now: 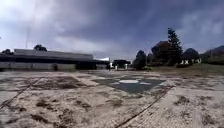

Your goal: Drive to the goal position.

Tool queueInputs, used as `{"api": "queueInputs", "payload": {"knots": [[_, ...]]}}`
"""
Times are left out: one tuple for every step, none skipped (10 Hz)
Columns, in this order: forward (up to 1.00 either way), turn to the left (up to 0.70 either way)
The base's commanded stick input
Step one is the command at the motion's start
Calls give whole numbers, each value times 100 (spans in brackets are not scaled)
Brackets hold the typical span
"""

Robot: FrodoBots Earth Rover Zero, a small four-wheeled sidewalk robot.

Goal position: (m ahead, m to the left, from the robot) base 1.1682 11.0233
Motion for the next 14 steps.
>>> {"api": "queueInputs", "payload": {"knots": [[70,0],[70,0],[70,0],[70,0],[70,0],[70,0],[70,0],[70,0],[70,0],[70,0],[70,0],[70,0],[70,0],[70,0]]}}
